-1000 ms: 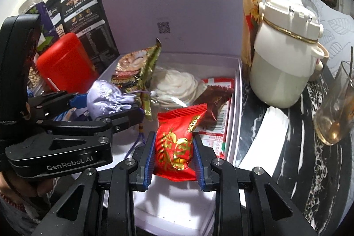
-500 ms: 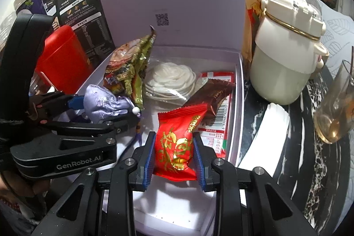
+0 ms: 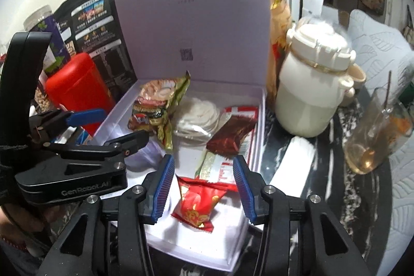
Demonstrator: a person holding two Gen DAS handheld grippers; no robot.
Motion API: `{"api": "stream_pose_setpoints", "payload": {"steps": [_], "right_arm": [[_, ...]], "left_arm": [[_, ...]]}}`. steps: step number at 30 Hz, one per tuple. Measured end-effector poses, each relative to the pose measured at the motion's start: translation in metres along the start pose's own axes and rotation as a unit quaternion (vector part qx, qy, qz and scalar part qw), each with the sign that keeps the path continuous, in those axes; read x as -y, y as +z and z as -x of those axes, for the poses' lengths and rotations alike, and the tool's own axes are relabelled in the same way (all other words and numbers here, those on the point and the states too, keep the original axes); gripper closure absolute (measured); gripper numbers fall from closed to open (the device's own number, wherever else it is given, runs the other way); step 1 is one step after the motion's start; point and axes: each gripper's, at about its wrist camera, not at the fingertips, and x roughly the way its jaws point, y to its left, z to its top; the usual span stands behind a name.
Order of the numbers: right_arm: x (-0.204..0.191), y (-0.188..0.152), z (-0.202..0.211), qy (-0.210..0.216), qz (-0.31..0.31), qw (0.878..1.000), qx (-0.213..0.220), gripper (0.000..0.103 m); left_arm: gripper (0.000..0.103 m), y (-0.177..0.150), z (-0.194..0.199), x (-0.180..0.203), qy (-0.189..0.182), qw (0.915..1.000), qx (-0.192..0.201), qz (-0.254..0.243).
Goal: Organize soft objects
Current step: 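Lower the pouch and red packet into the box and open both tools, then withdraw both open tools from the lavender box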
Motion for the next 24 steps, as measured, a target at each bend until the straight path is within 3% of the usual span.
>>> {"api": "stream_pose_setpoints", "payload": {"steps": [14,17,22,24], "right_arm": [[-0.010,0.033,0.077,-0.027,0.020,0.997,0.069,0.053],[-0.017,0.038,0.099,-0.030,0.024,0.995,0.091,0.045],[-0.030,0.041,0.138,-0.034,0.032,0.990,0.132,0.042],[-0.035,0.040,0.156,-0.035,0.031,0.988,0.148,0.030]], "left_arm": [[0.014,0.026,0.087,-0.013,-0.012,0.9965,0.082,0.011],[0.014,0.028,0.114,-0.015,-0.010,0.9940,0.108,0.011],[0.014,0.024,0.156,-0.022,-0.016,0.9893,0.144,0.015],[0.014,0.020,0.172,-0.024,-0.016,0.9870,0.159,0.014]]}}
